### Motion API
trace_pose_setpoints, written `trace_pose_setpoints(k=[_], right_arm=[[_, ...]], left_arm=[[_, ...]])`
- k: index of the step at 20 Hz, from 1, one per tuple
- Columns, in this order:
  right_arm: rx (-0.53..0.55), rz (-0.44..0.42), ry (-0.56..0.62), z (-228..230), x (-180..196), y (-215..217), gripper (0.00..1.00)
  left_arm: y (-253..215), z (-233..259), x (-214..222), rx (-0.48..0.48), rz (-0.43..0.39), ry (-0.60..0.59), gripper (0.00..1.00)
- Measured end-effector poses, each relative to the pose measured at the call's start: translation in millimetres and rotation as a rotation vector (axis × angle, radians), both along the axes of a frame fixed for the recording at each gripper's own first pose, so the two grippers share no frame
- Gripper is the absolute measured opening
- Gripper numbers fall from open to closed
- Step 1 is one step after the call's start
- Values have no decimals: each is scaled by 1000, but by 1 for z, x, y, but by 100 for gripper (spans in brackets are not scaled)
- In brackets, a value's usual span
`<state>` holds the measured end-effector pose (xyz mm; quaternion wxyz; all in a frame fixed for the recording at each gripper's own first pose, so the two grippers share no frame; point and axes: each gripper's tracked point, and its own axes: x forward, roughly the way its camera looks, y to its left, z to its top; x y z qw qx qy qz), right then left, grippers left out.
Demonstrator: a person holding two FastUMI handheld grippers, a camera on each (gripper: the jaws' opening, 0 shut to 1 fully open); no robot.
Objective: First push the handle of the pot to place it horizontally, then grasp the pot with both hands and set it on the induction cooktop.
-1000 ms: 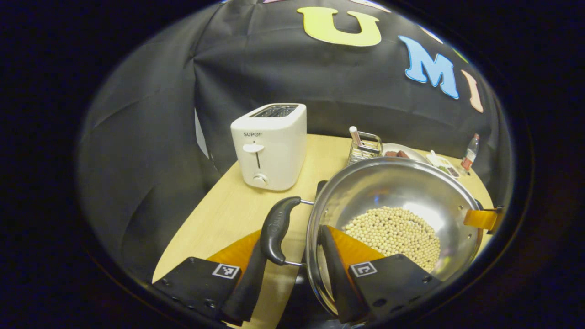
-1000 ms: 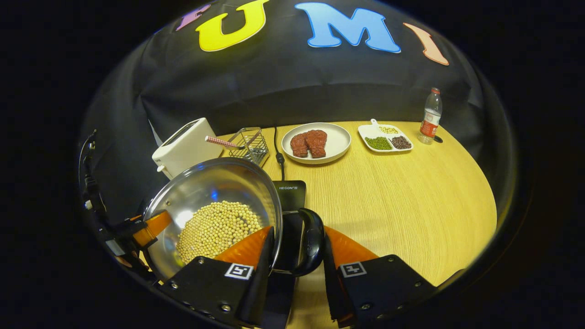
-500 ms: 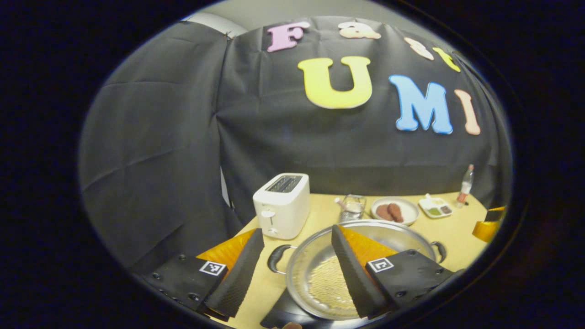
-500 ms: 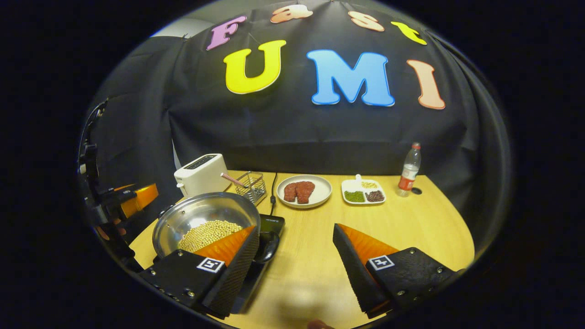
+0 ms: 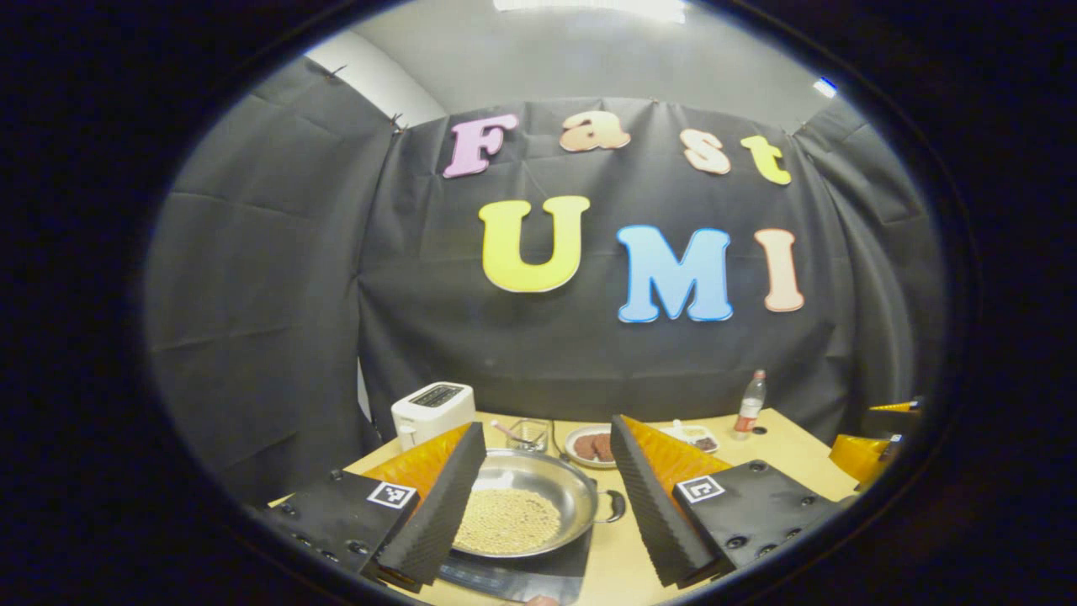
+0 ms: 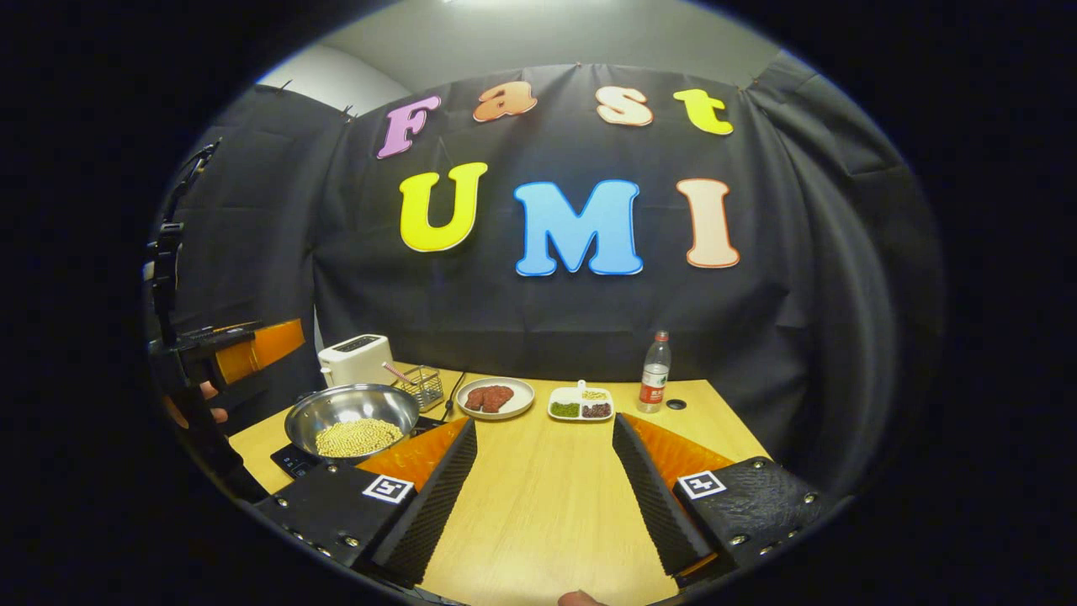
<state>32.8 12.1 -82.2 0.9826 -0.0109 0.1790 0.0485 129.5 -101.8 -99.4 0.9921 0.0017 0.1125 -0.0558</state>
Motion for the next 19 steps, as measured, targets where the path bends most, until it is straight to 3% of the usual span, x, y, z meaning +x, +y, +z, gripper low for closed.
trace_pose_setpoints(k=[1, 5, 6, 13, 14, 15, 19], right_arm=[[-9, -10, -23, 9, -6, -12, 98], [-20, -5, -65, 28, -25, -32, 98], [-23, -4, -76, 33, -29, -35, 98], [-2, -31, -175, 68, -34, -29, 98], [-6, -37, -180, 69, -36, -30, 98], [1, -37, -194, 75, -34, -26, 98], [22, -46, -240, 94, -32, -21, 98]], left_arm=[[-14, 7, -12, -4, -14, -10, 93], [-35, 41, -46, -2, -46, -54, 100], [-37, 50, -53, -5, -53, -70, 97], [-12, 93, -63, -6, -18, -184, 97], [-10, 95, -65, -17, -17, -188, 90], [-9, 96, -68, -25, -20, -189, 100], [-5, 94, -73, -38, -24, -188, 100]])
